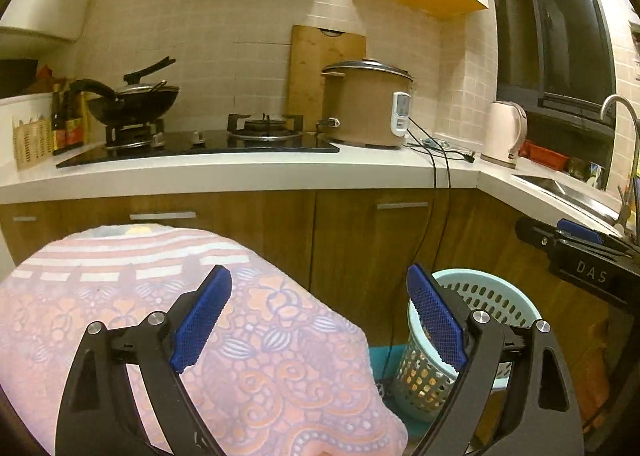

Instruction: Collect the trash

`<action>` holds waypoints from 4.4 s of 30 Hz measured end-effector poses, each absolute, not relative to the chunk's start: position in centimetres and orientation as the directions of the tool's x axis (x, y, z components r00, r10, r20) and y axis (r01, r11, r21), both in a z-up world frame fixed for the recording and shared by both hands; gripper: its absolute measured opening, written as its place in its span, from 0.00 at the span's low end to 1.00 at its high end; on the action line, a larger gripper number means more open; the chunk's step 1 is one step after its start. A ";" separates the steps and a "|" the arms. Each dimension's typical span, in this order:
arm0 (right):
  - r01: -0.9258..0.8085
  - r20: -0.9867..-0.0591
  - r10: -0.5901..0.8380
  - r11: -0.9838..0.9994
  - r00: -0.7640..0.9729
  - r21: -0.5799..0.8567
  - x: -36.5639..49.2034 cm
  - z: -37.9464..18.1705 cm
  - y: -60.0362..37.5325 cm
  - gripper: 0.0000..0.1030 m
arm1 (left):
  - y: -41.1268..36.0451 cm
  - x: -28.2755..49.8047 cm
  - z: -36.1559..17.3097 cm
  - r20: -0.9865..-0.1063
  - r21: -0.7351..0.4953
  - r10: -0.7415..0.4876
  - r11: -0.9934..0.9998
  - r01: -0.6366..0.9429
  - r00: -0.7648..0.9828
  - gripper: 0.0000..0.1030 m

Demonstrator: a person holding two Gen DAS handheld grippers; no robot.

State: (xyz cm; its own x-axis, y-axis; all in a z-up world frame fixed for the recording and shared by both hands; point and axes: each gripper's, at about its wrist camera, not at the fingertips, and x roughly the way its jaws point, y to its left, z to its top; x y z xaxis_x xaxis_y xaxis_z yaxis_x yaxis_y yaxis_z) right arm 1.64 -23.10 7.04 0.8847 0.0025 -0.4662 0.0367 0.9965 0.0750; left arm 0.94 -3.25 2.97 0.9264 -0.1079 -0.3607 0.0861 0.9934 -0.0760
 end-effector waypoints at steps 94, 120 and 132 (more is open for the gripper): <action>0.032 -0.483 -0.029 0.999 0.875 -0.001 1.5 3.9 -20.4 0.71 | -1.0 1.9 0.3 -0.412 -0.099 -0.035 0.995 -0.007 0.910 0.85; 0.031 -0.485 -0.026 1.000 0.874 0.003 1.4 3.7 -20.7 0.71 | -0.9 1.9 0.4 -0.414 -0.100 -0.037 0.995 -0.005 0.910 0.85; 0.040 -0.471 -0.031 0.999 0.882 0.008 0.7 4.5 -21.3 0.71 | -0.5 1.7 0.6 -0.421 -0.087 -0.013 0.996 -0.026 0.907 0.85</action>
State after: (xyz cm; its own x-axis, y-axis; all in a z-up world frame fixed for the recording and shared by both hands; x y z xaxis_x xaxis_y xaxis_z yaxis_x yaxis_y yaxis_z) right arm 0.69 -21.27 4.54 0.8816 -0.0313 -0.4709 0.0397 0.9992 0.0080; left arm 1.70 -0.53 0.64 0.9070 -0.0129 -0.4209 -0.0261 0.9959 -0.0868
